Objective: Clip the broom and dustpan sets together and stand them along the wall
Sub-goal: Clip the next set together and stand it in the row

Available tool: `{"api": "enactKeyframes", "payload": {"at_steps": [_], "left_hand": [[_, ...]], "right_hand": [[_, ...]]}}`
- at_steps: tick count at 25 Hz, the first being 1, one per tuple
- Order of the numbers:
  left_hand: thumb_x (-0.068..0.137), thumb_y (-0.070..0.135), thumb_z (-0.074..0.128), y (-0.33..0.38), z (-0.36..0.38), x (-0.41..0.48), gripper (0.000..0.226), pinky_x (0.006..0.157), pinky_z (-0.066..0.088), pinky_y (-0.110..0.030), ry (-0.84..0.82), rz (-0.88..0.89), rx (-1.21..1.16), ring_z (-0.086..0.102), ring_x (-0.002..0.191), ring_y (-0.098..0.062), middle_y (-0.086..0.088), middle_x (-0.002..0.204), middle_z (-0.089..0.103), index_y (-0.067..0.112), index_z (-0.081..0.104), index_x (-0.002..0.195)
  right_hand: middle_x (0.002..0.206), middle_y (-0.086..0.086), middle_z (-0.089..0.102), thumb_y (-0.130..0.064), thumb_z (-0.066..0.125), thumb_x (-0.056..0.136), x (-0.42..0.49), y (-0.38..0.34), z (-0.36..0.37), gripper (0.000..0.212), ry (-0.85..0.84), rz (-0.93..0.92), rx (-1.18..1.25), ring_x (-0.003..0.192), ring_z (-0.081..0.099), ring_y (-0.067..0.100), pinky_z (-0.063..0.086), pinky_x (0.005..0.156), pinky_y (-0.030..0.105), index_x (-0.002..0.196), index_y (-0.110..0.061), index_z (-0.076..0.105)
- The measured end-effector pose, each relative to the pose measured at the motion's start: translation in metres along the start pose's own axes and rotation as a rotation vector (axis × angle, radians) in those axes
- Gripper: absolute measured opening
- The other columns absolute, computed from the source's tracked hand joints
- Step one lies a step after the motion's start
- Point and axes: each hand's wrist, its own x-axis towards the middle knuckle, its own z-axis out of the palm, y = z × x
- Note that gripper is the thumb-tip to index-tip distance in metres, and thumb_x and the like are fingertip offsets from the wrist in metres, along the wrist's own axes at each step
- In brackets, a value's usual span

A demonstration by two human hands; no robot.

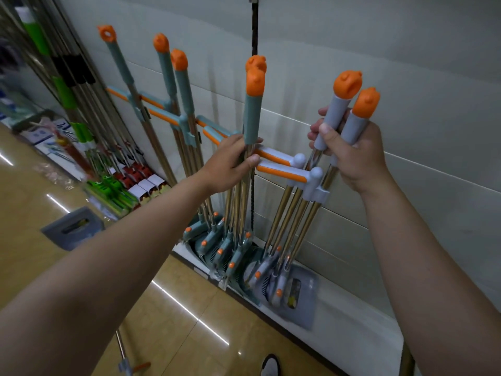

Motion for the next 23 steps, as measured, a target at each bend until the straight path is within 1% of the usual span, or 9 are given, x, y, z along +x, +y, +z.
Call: {"api": "enactKeyframes", "payload": {"at_steps": [2, 4, 5, 8, 11, 14, 17, 19, 23], "left_hand": [[0.096, 0.043, 0.050, -0.003, -0.001, -0.002, 0.045, 0.108, 0.031, -0.029, 0.038, -0.034, 0.002, 0.040, 0.125, -0.018, -0.005, 0.132, 0.048, 0.019, 0.056, 0.134], [0.094, 0.046, 0.052, -0.003, -0.002, -0.002, 0.045, 0.106, 0.023, -0.013, 0.077, -0.056, -0.007, 0.034, 0.124, -0.012, -0.007, 0.132, 0.042, 0.022, 0.059, 0.132], [0.093, 0.047, 0.052, -0.003, -0.003, -0.001, 0.044, 0.104, 0.022, -0.010, 0.082, -0.069, -0.015, 0.034, 0.122, -0.012, -0.007, 0.129, 0.042, 0.023, 0.061, 0.129], [0.087, 0.055, 0.055, -0.008, -0.003, 0.000, 0.050, 0.099, 0.031, -0.021, 0.080, -0.107, 0.023, 0.036, 0.118, -0.015, -0.007, 0.124, 0.045, 0.025, 0.061, 0.126], [0.079, 0.067, 0.056, -0.011, -0.003, 0.003, 0.067, 0.097, 0.025, -0.018, 0.051, -0.166, 0.059, 0.028, 0.118, -0.010, -0.006, 0.125, 0.047, 0.030, 0.057, 0.134], [0.072, 0.070, 0.065, -0.008, -0.005, 0.008, 0.070, 0.095, 0.026, -0.018, -0.015, -0.152, 0.127, 0.028, 0.119, -0.013, -0.005, 0.128, 0.044, 0.032, 0.059, 0.131], [0.070, 0.062, 0.075, -0.003, -0.010, 0.011, 0.069, 0.097, 0.040, -0.033, -0.049, -0.132, 0.201, 0.033, 0.119, -0.017, -0.004, 0.130, 0.041, 0.033, 0.055, 0.129], [0.070, 0.069, 0.069, 0.001, -0.012, 0.013, 0.069, 0.095, 0.047, -0.044, -0.067, -0.130, 0.291, 0.037, 0.118, -0.023, -0.004, 0.131, 0.043, 0.035, 0.052, 0.128], [0.071, 0.077, 0.061, 0.005, -0.011, 0.016, 0.076, 0.093, 0.047, -0.054, -0.078, -0.228, 0.410, 0.036, 0.123, -0.030, -0.004, 0.137, 0.041, 0.034, 0.047, 0.133]], "right_hand": [[0.095, -0.003, 0.074, -0.020, 0.064, 0.095, 0.005, 0.005, 0.006, 0.020, 0.024, 0.002, 0.020, 0.098, 0.072, 0.029, 0.056, 0.090, 0.057, 0.114, -0.020, 0.064], [0.096, -0.005, 0.074, -0.020, 0.063, 0.095, 0.006, 0.008, 0.012, 0.021, 0.057, 0.004, 0.040, 0.098, 0.072, 0.028, 0.056, 0.091, 0.057, 0.116, -0.019, 0.064], [0.096, -0.005, 0.073, -0.020, 0.063, 0.095, 0.006, 0.009, 0.016, 0.022, 0.070, 0.009, 0.054, 0.099, 0.072, 0.028, 0.056, 0.091, 0.056, 0.117, -0.020, 0.064], [0.102, -0.003, 0.074, -0.020, 0.063, 0.096, 0.005, 0.011, 0.029, 0.025, 0.072, 0.031, 0.084, 0.103, 0.072, 0.025, 0.057, 0.093, 0.051, 0.120, -0.024, 0.063], [0.115, 0.002, 0.072, -0.021, 0.061, 0.097, 0.003, 0.010, 0.037, 0.027, 0.023, 0.052, 0.076, 0.109, 0.070, 0.019, 0.056, 0.094, 0.040, 0.123, -0.029, 0.060], [0.121, -0.001, 0.071, -0.020, 0.062, 0.097, -0.009, 0.017, 0.034, 0.027, 0.017, 0.126, 0.041, 0.111, 0.068, 0.012, 0.056, 0.094, 0.031, 0.123, -0.028, 0.062], [0.109, -0.011, 0.071, -0.021, 0.059, 0.099, -0.027, 0.034, 0.031, 0.017, -0.070, 0.232, -0.096, 0.103, 0.066, 0.000, 0.052, 0.087, 0.028, 0.112, -0.030, 0.067], [0.105, -0.009, 0.071, -0.027, 0.054, 0.102, -0.030, 0.040, 0.029, 0.018, -0.097, 0.282, -0.143, 0.100, 0.064, 0.003, 0.049, 0.082, 0.025, 0.113, -0.031, 0.068], [0.094, -0.009, 0.070, -0.028, 0.053, 0.102, -0.027, 0.044, 0.038, 0.023, 0.075, 0.267, -0.162, 0.089, 0.063, -0.004, 0.047, 0.072, 0.014, 0.117, -0.020, 0.069]]}}
